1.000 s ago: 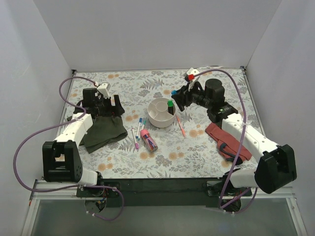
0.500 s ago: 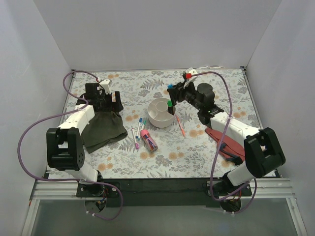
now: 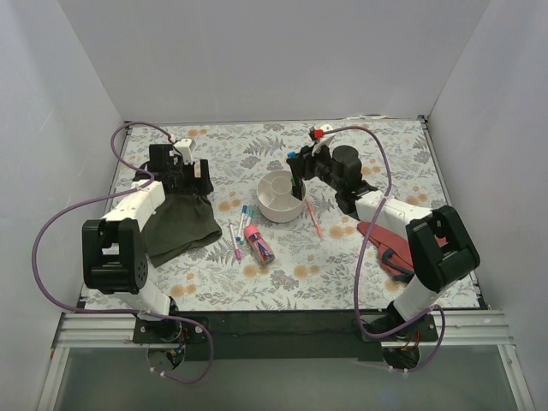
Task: Sort the stationery into containers
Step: Place the pen in the storage box.
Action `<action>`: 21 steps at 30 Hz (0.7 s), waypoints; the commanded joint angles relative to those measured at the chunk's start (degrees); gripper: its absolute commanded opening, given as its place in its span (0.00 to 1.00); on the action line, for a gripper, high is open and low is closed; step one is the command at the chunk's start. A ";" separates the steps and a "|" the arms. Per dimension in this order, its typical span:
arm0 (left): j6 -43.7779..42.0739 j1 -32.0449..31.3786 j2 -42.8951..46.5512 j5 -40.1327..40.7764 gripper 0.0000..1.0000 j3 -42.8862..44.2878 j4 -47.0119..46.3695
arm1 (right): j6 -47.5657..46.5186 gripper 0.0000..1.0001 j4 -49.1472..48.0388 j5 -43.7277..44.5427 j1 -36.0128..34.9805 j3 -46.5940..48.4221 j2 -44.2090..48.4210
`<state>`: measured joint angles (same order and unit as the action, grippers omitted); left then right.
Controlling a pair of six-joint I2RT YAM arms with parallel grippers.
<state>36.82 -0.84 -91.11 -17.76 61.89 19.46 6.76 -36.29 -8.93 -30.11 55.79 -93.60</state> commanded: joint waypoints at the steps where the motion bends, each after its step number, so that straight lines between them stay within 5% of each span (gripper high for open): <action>1: -0.78 0.58 -0.03 0.36 0.85 1.92 0.49 | 0.00 0.01 -4.05 1.19 0.05 2.39 -1.05; 11: -0.78 0.67 -0.65 0.09 0.85 2.45 0.40 | 0.27 0.01 -3.52 1.11 -0.04 1.43 -2.20; 15: -0.87 0.75 -0.65 0.18 0.85 2.45 0.40 | 0.71 0.13 -2.99 1.72 -0.04 1.16 -2.37; 21: -0.96 0.75 -0.38 0.36 0.85 2.27 0.40 | 0.88 0.14 -2.73 1.46 0.05 0.64 -2.20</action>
<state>36.80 -0.49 -91.74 -17.74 62.41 19.70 7.35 -36.42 -8.01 -30.13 55.77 -96.03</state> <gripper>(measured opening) 0.850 0.361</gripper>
